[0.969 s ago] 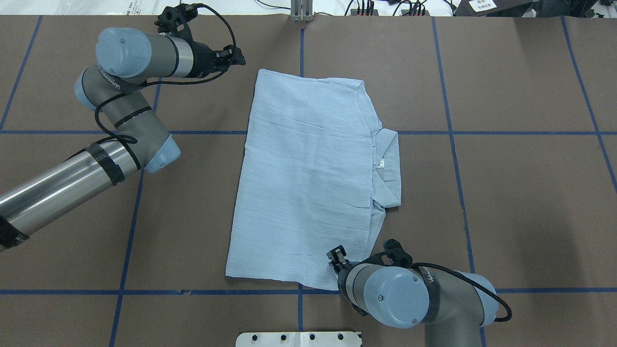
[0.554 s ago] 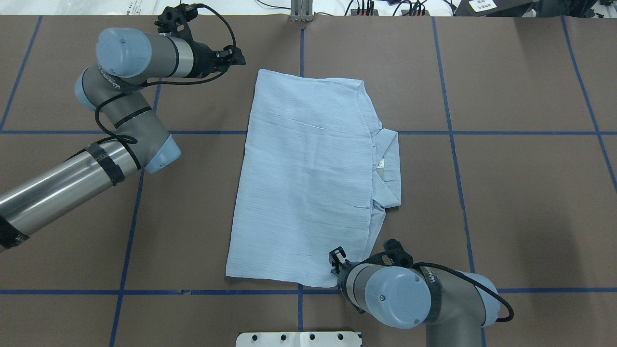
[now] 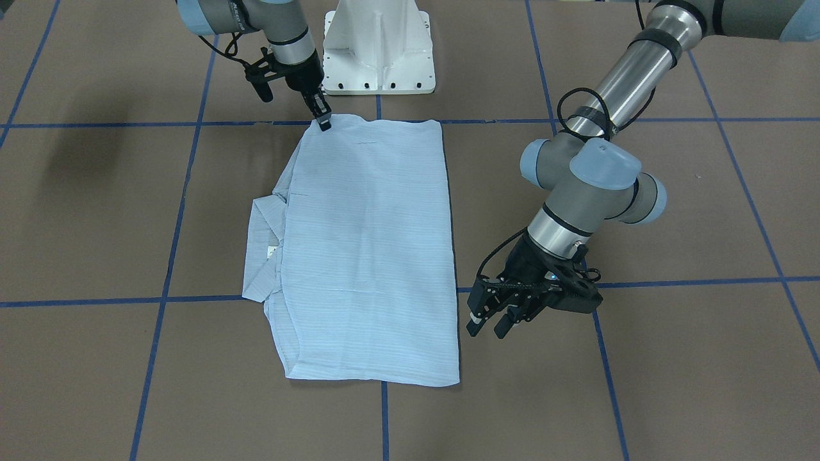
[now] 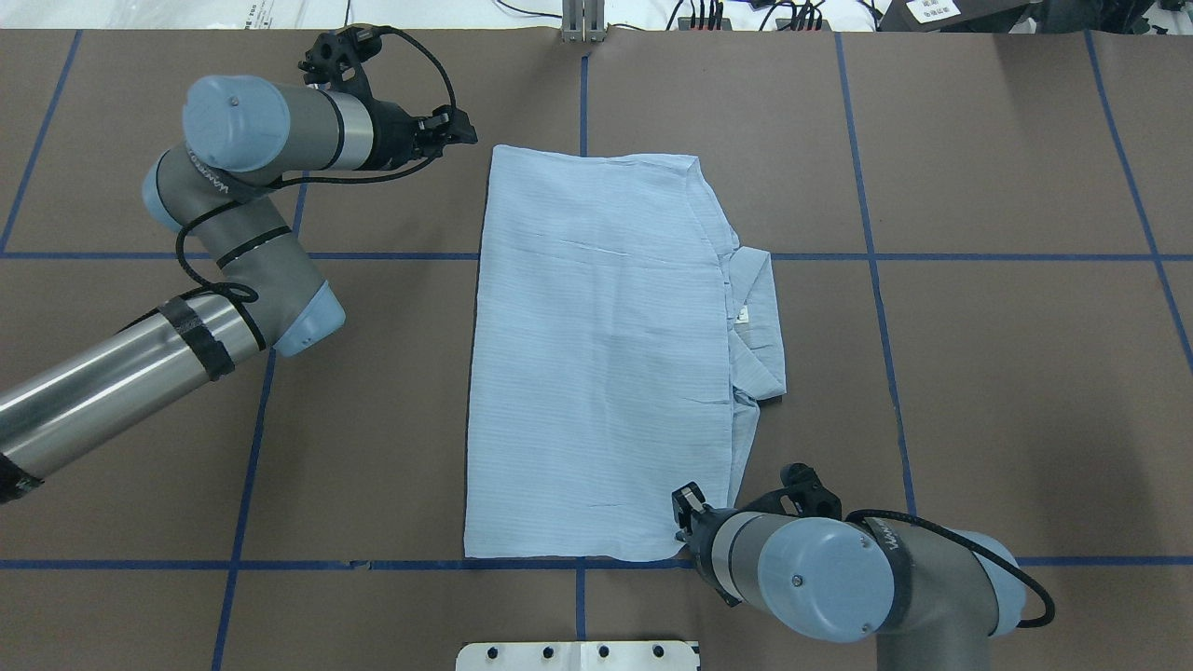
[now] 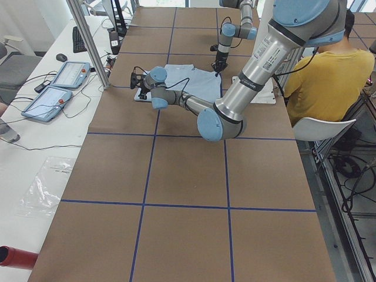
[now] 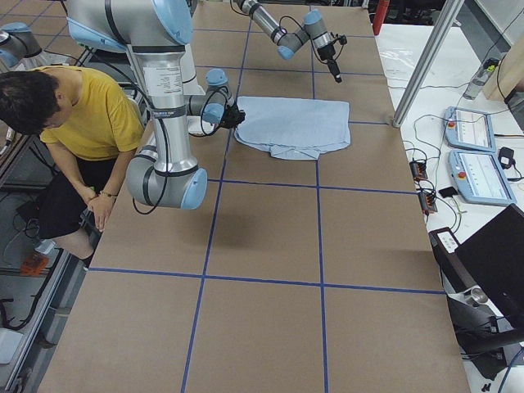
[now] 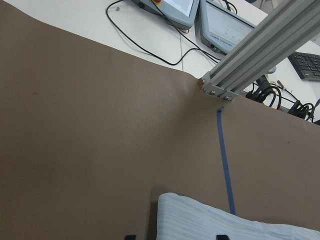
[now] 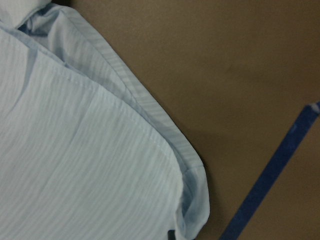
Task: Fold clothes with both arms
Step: 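Grasp the near shirt corner with the right gripper, then move the left gripper to the other near shirt corner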
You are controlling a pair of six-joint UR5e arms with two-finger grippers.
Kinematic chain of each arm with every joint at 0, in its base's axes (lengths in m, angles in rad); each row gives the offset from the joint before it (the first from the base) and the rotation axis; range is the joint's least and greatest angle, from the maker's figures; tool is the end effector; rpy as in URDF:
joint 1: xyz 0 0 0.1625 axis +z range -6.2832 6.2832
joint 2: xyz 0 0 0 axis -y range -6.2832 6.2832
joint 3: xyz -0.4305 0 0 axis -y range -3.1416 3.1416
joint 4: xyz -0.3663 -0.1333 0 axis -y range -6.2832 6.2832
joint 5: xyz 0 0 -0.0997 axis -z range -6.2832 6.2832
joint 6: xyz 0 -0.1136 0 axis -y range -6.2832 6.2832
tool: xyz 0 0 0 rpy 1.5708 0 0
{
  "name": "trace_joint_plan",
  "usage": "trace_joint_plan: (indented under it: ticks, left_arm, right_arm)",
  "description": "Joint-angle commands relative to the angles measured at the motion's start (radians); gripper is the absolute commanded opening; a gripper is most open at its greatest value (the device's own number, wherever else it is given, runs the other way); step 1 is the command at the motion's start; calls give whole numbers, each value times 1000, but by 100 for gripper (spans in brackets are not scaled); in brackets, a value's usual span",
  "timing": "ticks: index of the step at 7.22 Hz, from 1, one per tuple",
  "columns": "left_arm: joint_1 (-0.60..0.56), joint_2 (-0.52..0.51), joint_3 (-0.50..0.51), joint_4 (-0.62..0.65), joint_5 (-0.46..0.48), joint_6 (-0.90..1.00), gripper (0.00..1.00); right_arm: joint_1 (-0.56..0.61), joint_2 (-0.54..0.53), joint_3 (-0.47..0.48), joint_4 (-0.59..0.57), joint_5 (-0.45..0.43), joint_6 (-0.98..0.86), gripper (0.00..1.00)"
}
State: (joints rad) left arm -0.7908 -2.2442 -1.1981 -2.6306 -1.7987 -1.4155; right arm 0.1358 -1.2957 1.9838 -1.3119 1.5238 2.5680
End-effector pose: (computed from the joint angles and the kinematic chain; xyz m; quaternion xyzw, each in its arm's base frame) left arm 0.4491 -0.6070 0.3161 0.2060 0.5966 -0.1734 0.7561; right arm -0.5264 -0.2119 0.3295 -0.1713 -0.4230 0.4865 0.7450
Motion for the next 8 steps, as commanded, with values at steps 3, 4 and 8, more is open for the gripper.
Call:
trace_joint_plan:
  ticks: [3, 4, 8]
  left_arm:
    - [135, 376, -540, 101, -27, -344, 61]
    - [228, 403, -569, 106, -13, -431, 61]
    - [545, 408, -651, 352, 125, -560, 61]
  right_arm:
    - [1, -31, 23, 0, 1, -11, 0]
    - [1, -30, 23, 0, 2, -15, 0]
    - [-2, -28, 24, 0, 3, -17, 0]
